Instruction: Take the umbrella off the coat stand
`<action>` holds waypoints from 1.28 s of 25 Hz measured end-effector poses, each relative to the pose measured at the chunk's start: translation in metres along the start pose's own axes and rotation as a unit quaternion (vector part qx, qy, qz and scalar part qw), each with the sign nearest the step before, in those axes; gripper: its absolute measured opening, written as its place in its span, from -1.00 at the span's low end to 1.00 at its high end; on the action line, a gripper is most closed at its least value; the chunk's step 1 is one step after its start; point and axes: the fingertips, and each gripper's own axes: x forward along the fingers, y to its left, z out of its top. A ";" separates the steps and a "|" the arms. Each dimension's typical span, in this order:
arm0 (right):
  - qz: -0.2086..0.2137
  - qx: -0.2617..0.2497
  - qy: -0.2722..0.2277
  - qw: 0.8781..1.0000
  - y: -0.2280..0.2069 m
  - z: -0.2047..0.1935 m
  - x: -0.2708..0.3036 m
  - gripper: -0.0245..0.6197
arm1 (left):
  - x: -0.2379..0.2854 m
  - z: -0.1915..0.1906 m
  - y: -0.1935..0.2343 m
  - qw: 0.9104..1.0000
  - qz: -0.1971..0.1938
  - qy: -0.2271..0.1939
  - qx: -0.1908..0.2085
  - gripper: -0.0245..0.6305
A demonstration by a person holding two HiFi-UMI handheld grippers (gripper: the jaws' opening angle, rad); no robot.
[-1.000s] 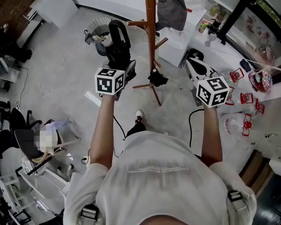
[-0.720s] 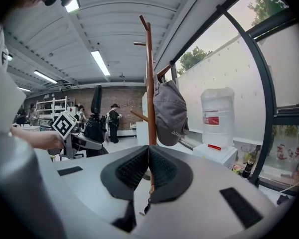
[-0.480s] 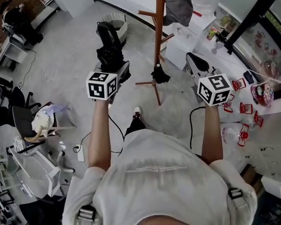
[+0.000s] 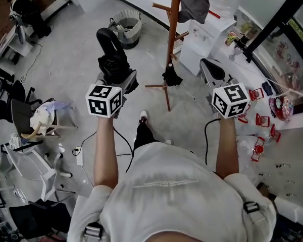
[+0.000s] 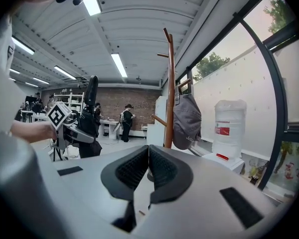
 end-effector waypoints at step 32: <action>-0.003 -0.017 0.008 1.000 0.007 -0.003 -0.017 -0.85 | -0.025 -0.006 -0.028 1.000 -0.006 0.002 -0.008 0.01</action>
